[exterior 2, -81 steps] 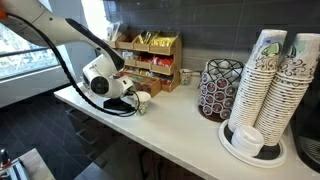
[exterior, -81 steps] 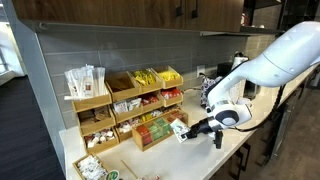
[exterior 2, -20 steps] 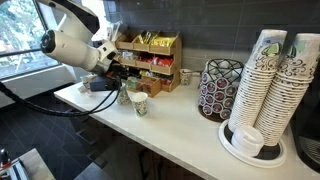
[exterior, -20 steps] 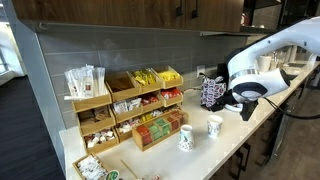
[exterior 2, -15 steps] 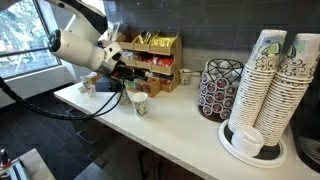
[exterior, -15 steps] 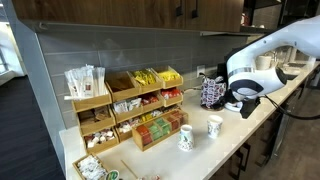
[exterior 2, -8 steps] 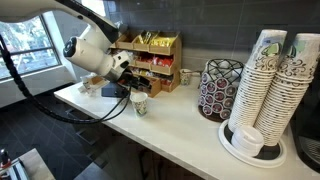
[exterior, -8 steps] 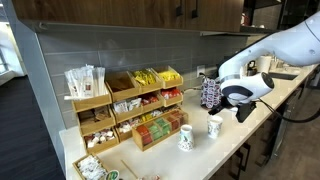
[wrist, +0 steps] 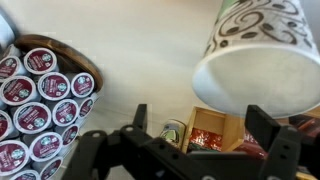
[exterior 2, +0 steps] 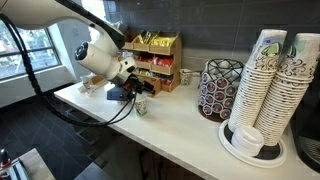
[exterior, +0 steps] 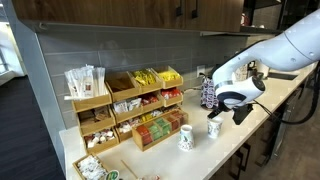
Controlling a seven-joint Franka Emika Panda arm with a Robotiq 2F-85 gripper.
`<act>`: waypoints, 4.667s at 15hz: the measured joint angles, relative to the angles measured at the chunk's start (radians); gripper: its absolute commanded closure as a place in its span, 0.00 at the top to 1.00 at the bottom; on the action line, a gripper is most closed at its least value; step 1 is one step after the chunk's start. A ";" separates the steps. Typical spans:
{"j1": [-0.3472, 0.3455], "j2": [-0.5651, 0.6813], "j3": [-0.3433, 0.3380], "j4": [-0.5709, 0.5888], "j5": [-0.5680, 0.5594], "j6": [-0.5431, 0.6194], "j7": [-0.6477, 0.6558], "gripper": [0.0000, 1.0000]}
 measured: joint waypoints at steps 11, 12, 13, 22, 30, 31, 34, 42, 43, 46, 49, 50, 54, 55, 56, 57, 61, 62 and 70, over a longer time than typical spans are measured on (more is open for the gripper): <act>0.060 0.068 0.032 -0.009 -0.147 0.001 0.115 1.00; 0.063 0.070 0.036 -0.009 -0.147 0.005 0.113 1.00; 0.071 0.071 0.034 -0.017 -0.191 0.009 0.145 1.00; 0.104 0.079 -0.028 -0.249 -0.780 0.026 0.705 1.00; 0.126 0.060 -0.133 -0.346 -0.925 0.021 0.807 1.00; 0.130 0.054 -0.141 -0.352 -0.925 0.018 0.801 1.00; 0.133 0.046 -0.148 -0.362 -0.925 0.017 0.796 1.00; 0.141 0.041 -0.153 -0.370 -0.929 0.017 0.751 1.00; 0.148 0.040 -0.160 -0.376 -0.929 0.017 0.730 1.00; 0.182 0.040 -0.200 -0.408 -0.929 0.017 0.657 1.00; 0.222 0.041 -0.243 -0.429 -0.929 0.017 0.592 1.00; 0.225 0.041 -0.245 -0.427 -0.928 0.017 0.590 1.00; 0.225 0.041 -0.245 -0.425 -0.928 0.017 0.590 1.00; 0.225 0.041 -0.245 -0.425 -0.928 0.017 0.590 1.00; 0.225 0.041 -0.245 -0.425 -0.928 0.017 0.590 1.00; 0.225 0.041 -0.245 -0.425 -0.928 0.017 0.590 1.00; 0.225 0.041 -0.245 -0.424 -0.928 0.017 0.590 1.00; 0.225 0.041 -0.245 -0.424 -0.928 0.017 0.590 1.00; 0.260 0.004 -0.250 -0.452 -0.921 0.023 0.570 1.00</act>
